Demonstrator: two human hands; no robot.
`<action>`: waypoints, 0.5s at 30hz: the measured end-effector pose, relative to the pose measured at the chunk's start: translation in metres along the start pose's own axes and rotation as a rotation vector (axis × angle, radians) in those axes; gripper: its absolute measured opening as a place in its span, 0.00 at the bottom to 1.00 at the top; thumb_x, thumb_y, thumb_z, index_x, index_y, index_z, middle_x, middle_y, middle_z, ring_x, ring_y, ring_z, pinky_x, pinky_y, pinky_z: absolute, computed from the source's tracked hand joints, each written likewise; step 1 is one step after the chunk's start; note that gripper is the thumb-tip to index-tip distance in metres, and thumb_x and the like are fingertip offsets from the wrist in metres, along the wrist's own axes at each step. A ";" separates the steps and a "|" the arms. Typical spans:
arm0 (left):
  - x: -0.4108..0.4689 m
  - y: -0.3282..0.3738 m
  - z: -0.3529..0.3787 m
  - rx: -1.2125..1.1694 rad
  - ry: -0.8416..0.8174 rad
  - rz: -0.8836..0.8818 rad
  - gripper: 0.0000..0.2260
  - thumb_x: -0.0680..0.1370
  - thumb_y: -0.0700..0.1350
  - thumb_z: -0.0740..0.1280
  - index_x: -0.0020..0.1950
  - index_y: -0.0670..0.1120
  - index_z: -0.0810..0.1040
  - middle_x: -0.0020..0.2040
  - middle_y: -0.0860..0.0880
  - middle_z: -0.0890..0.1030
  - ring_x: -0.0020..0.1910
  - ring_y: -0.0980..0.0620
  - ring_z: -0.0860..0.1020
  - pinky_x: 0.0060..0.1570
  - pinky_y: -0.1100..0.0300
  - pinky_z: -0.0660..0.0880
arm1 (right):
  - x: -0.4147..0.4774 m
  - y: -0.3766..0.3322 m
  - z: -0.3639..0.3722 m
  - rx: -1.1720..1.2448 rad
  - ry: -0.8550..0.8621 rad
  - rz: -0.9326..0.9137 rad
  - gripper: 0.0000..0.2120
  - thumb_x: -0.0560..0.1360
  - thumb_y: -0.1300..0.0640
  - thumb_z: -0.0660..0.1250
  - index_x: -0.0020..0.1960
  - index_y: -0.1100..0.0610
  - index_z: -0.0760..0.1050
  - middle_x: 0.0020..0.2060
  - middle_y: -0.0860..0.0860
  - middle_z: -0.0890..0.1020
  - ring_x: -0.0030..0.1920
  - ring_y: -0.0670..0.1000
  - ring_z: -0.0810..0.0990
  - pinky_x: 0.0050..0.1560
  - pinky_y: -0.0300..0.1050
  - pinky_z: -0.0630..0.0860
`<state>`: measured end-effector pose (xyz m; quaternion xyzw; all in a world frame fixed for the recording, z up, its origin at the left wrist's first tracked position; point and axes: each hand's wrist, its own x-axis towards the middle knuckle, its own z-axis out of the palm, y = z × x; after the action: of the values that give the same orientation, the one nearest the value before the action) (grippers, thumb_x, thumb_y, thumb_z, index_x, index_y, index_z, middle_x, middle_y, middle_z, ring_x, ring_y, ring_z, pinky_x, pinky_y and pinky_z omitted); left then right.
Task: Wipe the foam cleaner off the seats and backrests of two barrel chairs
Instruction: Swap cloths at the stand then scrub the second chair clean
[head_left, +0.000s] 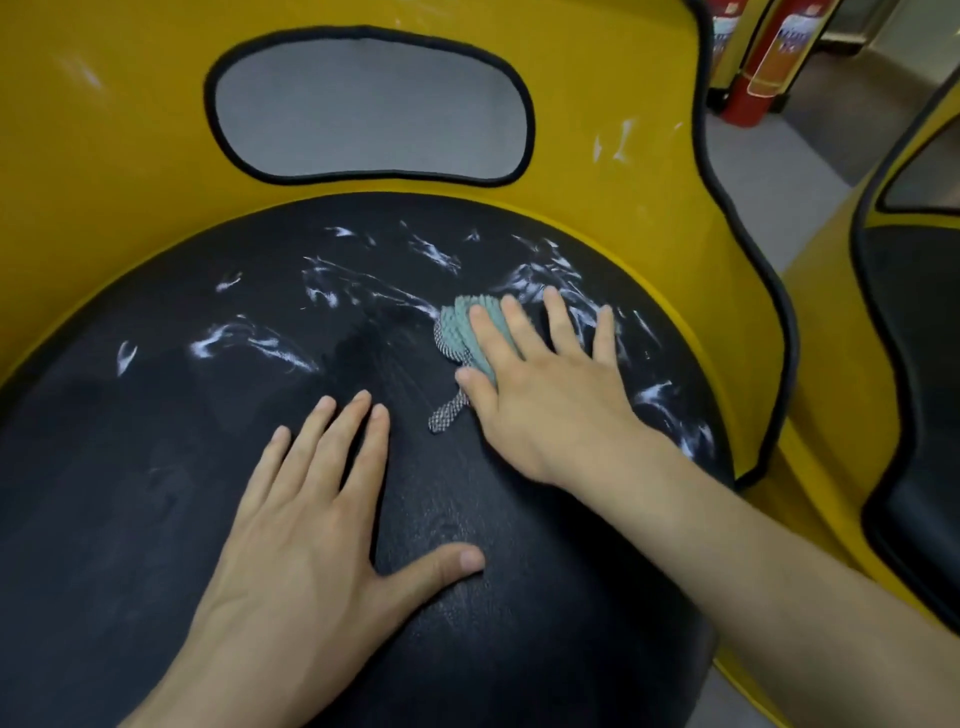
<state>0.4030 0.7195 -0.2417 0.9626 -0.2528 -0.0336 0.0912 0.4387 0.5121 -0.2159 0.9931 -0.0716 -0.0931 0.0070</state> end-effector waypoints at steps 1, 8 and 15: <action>0.000 0.000 0.000 0.000 -0.003 -0.002 0.51 0.72 0.81 0.49 0.80 0.43 0.64 0.80 0.47 0.63 0.81 0.47 0.57 0.76 0.50 0.49 | -0.001 0.000 0.000 -0.009 0.011 -0.001 0.30 0.83 0.37 0.36 0.81 0.45 0.34 0.81 0.48 0.38 0.79 0.57 0.30 0.73 0.70 0.32; -0.001 -0.002 0.000 -0.003 -0.008 0.022 0.47 0.75 0.79 0.48 0.79 0.43 0.66 0.80 0.46 0.63 0.81 0.46 0.57 0.76 0.47 0.50 | -0.143 0.017 0.038 0.001 0.119 -0.102 0.34 0.77 0.35 0.54 0.77 0.50 0.67 0.76 0.54 0.69 0.77 0.62 0.63 0.68 0.72 0.60; 0.006 0.014 0.001 -0.037 0.017 0.132 0.39 0.79 0.72 0.49 0.78 0.46 0.69 0.80 0.45 0.64 0.80 0.45 0.58 0.77 0.47 0.48 | -0.111 0.027 0.029 0.010 0.118 -0.058 0.31 0.82 0.37 0.47 0.81 0.48 0.59 0.79 0.51 0.62 0.80 0.60 0.52 0.74 0.71 0.52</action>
<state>0.4011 0.7041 -0.2397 0.9423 -0.3141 -0.0240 0.1134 0.3219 0.5014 -0.2236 0.9985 -0.0425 -0.0341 0.0037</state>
